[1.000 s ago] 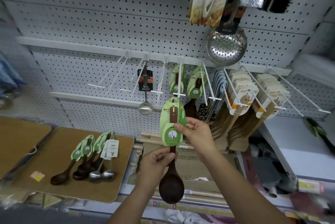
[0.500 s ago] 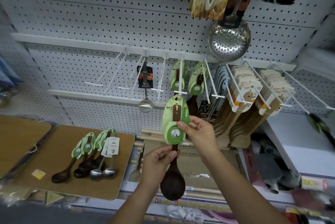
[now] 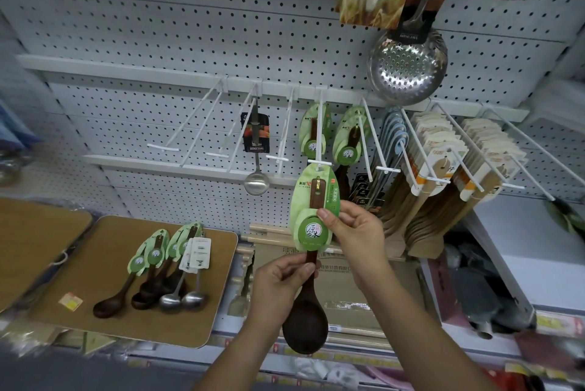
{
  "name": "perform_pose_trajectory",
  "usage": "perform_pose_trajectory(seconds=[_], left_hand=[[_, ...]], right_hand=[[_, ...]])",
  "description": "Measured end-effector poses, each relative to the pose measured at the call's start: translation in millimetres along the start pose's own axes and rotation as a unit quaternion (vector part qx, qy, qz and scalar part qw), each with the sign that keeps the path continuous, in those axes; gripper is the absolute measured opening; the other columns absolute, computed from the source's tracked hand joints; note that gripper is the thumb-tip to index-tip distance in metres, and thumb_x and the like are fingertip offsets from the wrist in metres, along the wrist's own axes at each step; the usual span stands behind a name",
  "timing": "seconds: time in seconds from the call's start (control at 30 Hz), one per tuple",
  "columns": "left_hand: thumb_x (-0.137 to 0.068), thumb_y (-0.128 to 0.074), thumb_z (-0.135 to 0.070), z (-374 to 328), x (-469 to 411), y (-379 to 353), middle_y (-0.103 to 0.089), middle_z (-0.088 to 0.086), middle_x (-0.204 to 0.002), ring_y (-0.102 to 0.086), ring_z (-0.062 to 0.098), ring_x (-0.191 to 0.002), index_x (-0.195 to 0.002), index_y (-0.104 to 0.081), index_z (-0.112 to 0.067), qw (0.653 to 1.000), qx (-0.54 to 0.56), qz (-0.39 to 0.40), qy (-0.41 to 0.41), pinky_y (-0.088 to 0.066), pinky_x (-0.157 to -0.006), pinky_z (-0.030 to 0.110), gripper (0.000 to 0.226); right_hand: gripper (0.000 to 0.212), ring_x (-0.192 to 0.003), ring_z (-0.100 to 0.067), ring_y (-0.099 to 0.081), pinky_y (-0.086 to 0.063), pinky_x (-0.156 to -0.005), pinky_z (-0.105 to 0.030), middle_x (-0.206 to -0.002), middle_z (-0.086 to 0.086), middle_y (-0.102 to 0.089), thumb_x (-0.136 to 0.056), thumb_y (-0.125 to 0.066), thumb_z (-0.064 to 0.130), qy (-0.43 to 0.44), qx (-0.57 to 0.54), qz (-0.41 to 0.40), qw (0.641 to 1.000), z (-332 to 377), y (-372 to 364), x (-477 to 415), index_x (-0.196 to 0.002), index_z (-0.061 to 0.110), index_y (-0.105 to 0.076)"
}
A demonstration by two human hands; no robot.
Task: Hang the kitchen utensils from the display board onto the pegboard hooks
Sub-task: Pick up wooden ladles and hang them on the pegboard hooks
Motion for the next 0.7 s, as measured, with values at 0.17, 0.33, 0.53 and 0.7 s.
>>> perform_pose_trajectory(seconds=[0.17,0.33,0.53,0.7], left_hand=[[-0.086,-0.067,0.002,-0.7,-4.2,-2.0,-0.077,0.013,-0.091,-0.073,0.023,-0.085,-0.102,-0.073,-0.004,1.0,0.002,-0.011,0.0,-0.058,-0.083,0.028,0.018],[-0.087,-0.068,-0.002,-3.5,-12.8,-4.7,-0.077,0.01,-0.091,-0.073,0.022,-0.088,-0.101,-0.074,-0.008,1.0,-0.008,-0.028,0.003,-0.057,-0.084,0.032,0.016],[-0.085,-0.074,-0.014,-9.9,-40.7,-8.0,-0.077,0.003,-0.091,-0.073,0.018,-0.088,-0.103,-0.075,-0.011,0.996,-0.066,-0.062,-0.015,-0.058,-0.082,0.031,0.018],[-0.084,-0.076,-0.013,-24.0,-71.6,-11.1,-0.077,0.005,-0.086,-0.073,0.016,-0.079,-0.101,-0.074,-0.008,0.996,-0.071,-0.058,-0.005,-0.059,-0.074,0.027,0.018]], right_hand=[[0.018,-0.09,-0.023,-0.075,-0.059,-0.082,-0.039,-0.096,-0.009,-0.078,-0.086,-0.072,0.004,-0.014,0.01,-0.005,1.0,3.5,-3.0,-7.8,-0.104,0.008,-0.072],[0.019,-0.093,-0.025,-0.075,-0.058,-0.09,-0.046,-0.097,-0.01,-0.078,-0.086,-0.073,0.008,-0.028,0.016,-0.016,0.999,4.1,-5.3,-20.8,-0.106,0.005,-0.072],[0.023,-0.094,-0.027,-0.074,-0.055,-0.094,-0.053,-0.094,-0.01,-0.078,-0.082,-0.081,0.02,-0.055,0.026,-0.052,0.997,1.3,-8.3,-54.4,-0.101,0.009,-0.073],[0.035,-0.097,-0.022,-0.074,-0.055,-0.096,-0.049,-0.095,-0.003,-0.078,-0.079,-0.083,0.03,-0.078,0.053,-0.075,0.993,3.8,-13.9,-86.1,-0.107,0.012,-0.071]])
Point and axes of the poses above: each hand's wrist, its own x-axis away from the middle knuckle, its own y-axis out of the back of the hand, z = x × y, the point moved 1 cm from there along -x, towards the middle knuckle
